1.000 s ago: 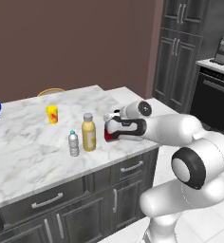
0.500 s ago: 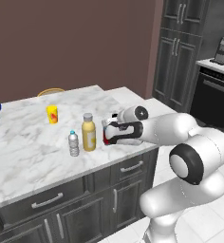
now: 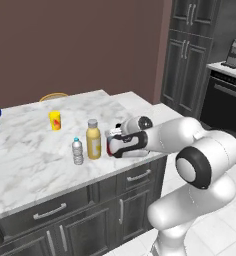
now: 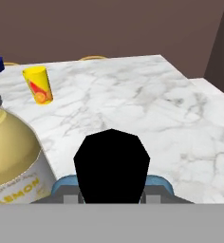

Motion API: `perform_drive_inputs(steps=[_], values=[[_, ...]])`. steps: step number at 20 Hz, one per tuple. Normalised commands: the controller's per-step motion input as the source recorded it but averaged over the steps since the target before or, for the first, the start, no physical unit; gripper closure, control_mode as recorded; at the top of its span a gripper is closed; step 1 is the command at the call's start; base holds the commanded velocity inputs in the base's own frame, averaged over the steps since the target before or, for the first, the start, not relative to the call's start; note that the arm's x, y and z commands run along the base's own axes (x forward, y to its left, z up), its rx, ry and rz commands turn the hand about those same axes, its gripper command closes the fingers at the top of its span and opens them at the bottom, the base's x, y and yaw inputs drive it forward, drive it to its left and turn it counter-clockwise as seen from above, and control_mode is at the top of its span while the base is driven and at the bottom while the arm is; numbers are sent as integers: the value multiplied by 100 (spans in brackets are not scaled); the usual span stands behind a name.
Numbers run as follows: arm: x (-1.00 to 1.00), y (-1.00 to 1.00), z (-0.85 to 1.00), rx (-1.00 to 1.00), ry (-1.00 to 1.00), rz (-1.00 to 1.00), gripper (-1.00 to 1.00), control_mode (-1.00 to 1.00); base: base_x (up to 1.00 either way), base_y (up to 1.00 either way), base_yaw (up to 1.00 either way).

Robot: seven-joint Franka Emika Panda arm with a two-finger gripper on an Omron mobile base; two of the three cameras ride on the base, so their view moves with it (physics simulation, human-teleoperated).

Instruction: Place the drinks on the dining counter in a tight cluster.

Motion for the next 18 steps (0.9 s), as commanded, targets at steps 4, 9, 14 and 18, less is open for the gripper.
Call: perform_drive_inputs(steps=[4, 9, 14, 18], values=[[0, 1, -8, 0, 0, 0, 100, -100, 0, 0, 0], [1, 1, -7, 0, 0, 0, 100, -100, 0, 0, 0], [5, 3, -2, -1, 0, 0, 100, -100, 0, 0, 0], [10, 6, 0, -3, 0, 0, 100, -100, 0, 0, 0]])
